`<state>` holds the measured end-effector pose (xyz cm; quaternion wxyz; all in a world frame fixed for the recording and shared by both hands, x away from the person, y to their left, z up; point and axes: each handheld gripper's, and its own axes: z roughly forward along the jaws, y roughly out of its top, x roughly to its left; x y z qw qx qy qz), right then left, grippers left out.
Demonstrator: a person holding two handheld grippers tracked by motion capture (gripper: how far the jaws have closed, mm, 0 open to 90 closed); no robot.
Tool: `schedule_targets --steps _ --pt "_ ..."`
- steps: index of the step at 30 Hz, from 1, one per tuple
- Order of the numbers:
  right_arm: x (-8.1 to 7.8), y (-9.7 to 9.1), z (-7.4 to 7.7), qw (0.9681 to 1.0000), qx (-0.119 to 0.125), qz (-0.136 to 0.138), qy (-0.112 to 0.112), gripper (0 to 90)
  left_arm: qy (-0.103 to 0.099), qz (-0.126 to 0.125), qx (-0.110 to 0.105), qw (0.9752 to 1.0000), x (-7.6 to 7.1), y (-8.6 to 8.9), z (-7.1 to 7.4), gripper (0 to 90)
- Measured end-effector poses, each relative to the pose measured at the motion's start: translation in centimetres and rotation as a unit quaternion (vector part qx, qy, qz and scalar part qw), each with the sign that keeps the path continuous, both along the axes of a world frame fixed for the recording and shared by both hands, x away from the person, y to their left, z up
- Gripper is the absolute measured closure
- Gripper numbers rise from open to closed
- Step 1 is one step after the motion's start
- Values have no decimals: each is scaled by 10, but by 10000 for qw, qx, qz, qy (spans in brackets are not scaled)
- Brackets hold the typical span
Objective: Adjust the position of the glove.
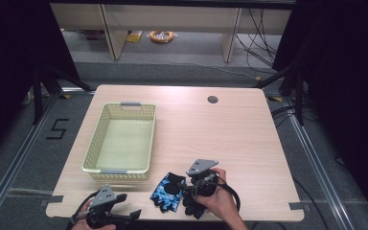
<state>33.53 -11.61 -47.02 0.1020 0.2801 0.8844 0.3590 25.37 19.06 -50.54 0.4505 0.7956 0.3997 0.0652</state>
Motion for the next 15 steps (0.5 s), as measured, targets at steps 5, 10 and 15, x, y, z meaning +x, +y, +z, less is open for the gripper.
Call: schedule_targets --steps 5,10,15 --pt "14 15 -6 9999 -92 58 59 522 -245 -92 142 9996 5 -12 -2 313" --pt "23 31 -13 9991 -257 177 277 525 -345 -299 308 9985 13 -28 -4 377" --pt "29 37 -21 9975 -503 386 318 550 -350 -424 534 9971 22 -41 -7 405"
